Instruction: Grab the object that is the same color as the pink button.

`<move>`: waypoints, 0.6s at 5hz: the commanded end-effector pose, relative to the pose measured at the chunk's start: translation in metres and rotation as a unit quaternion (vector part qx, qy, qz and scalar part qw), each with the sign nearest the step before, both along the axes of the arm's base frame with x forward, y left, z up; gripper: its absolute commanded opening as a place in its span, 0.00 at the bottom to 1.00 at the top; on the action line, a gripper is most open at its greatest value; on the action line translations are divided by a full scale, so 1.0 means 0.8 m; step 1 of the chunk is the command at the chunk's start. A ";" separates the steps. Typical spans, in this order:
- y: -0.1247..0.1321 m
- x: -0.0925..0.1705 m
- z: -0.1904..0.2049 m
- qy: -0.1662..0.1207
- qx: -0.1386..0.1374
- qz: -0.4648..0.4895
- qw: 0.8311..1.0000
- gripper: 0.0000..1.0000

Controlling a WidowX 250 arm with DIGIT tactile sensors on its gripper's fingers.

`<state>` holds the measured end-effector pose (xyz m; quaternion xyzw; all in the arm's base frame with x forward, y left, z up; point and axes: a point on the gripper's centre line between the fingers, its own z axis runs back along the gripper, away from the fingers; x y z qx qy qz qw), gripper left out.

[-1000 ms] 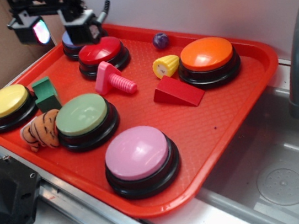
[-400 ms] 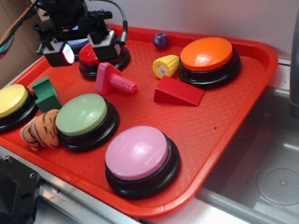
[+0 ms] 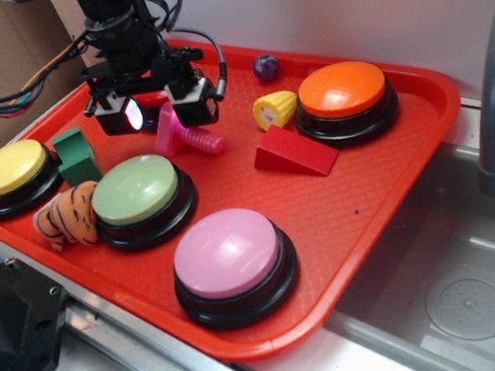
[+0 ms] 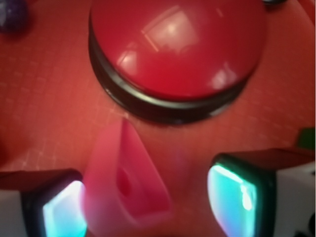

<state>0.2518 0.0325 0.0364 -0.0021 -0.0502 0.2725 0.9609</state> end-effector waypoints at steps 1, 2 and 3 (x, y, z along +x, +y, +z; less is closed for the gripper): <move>0.007 0.011 0.007 -0.027 0.005 0.003 1.000 0.17; 0.008 0.009 0.009 -0.035 0.002 0.009 0.999 0.00; 0.009 0.008 0.011 -0.039 -0.003 0.010 0.999 0.00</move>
